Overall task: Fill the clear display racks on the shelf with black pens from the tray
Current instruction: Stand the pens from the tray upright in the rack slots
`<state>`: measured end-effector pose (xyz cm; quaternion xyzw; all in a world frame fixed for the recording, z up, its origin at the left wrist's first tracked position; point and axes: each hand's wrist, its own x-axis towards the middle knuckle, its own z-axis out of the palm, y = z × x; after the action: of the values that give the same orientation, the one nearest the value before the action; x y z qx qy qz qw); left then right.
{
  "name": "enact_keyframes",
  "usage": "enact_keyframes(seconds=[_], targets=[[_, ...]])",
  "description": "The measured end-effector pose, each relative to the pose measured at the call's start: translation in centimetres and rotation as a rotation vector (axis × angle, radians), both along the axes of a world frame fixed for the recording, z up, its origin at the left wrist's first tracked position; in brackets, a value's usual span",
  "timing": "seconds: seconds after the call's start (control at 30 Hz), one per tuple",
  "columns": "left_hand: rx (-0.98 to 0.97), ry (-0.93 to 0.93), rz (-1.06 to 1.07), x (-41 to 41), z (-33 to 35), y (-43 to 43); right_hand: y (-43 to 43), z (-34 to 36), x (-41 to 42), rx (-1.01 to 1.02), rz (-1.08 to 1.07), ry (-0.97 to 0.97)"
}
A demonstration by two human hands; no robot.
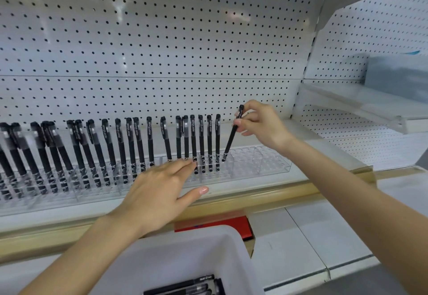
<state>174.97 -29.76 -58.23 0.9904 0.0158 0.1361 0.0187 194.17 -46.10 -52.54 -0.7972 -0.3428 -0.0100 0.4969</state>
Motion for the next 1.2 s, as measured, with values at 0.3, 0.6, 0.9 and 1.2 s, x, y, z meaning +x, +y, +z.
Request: enact_keyframes(seconds=[0.3,0.6,0.9,1.2], targets=[[-0.016,0.069,0.04,-0.4,0.1,-0.6,1.0,0.1,0.7,-0.114,0.031,-0.025],[0.002,0.048,-0.002,-0.1,-0.5,-0.1,0.9,0.1,0.8,-0.13,0.065,-0.004],[-0.063,0.075,0.0,0.0,-0.3,-0.1,1.3,-0.2,0.2,-0.214,0.07,-0.095],[-0.073,0.099,-0.021,0.3,-0.3,0.4,0.3,-0.2,-0.1,-0.248,0.027,0.086]])
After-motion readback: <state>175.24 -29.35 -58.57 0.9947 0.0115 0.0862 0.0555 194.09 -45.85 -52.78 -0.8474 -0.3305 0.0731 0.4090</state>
